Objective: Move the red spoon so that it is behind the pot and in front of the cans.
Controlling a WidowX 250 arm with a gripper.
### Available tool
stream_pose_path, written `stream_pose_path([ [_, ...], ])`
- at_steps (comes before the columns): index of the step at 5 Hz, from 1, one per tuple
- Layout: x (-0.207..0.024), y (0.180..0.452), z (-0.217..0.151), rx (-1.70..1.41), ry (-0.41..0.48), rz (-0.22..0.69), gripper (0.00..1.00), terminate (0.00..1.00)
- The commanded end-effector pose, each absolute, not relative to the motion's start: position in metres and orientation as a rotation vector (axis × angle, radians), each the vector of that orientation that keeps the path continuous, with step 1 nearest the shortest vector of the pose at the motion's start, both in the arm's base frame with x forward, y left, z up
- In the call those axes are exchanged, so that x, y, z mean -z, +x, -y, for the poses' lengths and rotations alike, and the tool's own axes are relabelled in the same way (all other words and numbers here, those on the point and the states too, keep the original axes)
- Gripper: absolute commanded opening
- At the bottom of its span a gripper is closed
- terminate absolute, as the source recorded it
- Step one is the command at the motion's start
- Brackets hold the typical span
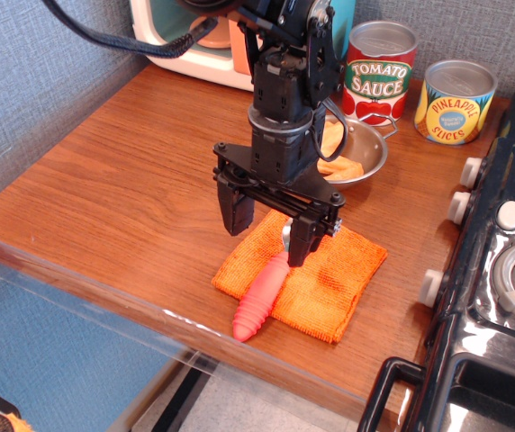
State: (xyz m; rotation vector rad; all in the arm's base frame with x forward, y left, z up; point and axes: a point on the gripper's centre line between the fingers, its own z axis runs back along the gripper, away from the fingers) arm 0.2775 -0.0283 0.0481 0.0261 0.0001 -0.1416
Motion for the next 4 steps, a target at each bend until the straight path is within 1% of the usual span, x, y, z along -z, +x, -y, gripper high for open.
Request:
stream_pose_path([
  [1,-0.048,0.278,0.028,0.142,0.026,0.000,1.00,0.00],
  [2,-0.062,0.269,0.031,0.127,-0.052,0.124,1.00,0.00],
  [3,-0.081,0.254,0.035,0.119,-0.062,0.208,1.00,0.00],
  [4,-0.086,0.240,0.038,0.101,-0.063,0.238,1.00,0.00],
])
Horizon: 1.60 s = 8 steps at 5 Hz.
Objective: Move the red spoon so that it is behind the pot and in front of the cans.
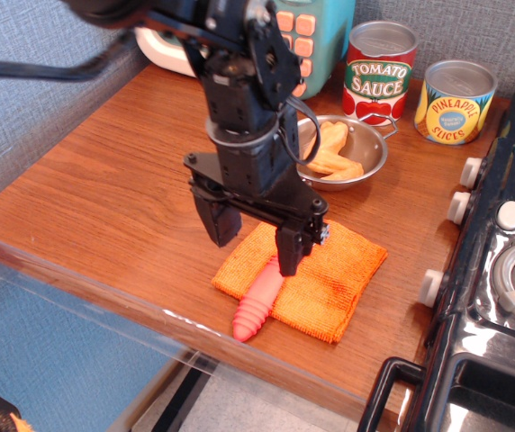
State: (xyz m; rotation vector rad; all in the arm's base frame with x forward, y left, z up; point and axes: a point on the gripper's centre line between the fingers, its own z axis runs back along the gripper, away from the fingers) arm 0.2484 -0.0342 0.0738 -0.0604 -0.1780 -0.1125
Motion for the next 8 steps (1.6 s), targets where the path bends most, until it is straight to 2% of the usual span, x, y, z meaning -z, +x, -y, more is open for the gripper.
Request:
stream_pose_path([
  [1,-0.066,0.234,0.036,0.087,-0.064,0.208,1.00,0.00],
  [2,-0.047,0.237,0.034,0.075,-0.045,0.171,1.00,0.00],
  [3,-0.036,0.246,0.029,0.049,-0.034,0.154,1.00,0.00],
  [8,-0.025,0.269,0.032,0.018,-0.021,0.142,1.00,0.00],
])
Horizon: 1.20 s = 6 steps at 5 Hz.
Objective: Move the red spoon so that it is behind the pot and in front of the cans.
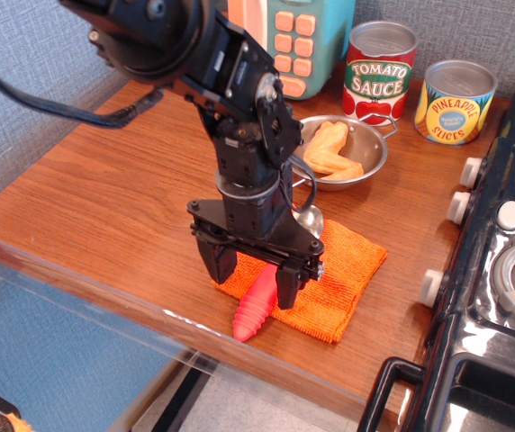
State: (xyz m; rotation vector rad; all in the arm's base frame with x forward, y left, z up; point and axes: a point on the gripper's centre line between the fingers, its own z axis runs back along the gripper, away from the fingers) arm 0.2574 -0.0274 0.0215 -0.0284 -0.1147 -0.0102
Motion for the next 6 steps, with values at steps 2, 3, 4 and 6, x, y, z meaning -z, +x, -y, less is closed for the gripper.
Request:
stream_pose_path([
  [2,-0.017,0.273,0.039,0.036,0.002,0.126,1.00,0.00],
  [3,-0.015,0.273,0.042,0.039,0.010,0.123,0.00,0.00],
  [4,-0.015,0.271,0.043,0.032,0.014,0.125,1.00,0.00],
  [6,-0.027,0.268,0.046,0.037,0.018,0.149,1.00,0.00],
])
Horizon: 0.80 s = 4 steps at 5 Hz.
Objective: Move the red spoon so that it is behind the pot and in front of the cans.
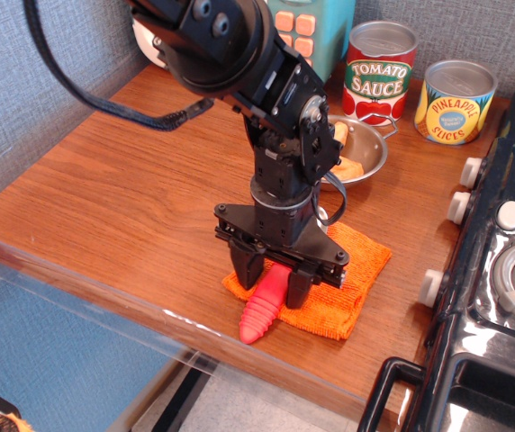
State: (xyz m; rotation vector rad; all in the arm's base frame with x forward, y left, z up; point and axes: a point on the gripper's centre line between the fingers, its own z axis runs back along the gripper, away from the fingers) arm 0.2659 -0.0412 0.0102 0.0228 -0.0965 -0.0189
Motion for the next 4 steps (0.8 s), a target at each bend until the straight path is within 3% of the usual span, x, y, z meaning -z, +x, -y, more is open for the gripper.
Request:
stream_pose_path([
  [1,-0.038,0.268,0.047,0.035,0.015,0.175,1.00,0.00],
  [4,-0.031,0.269,0.045,0.026,0.015,0.155,1.00,0.00],
])
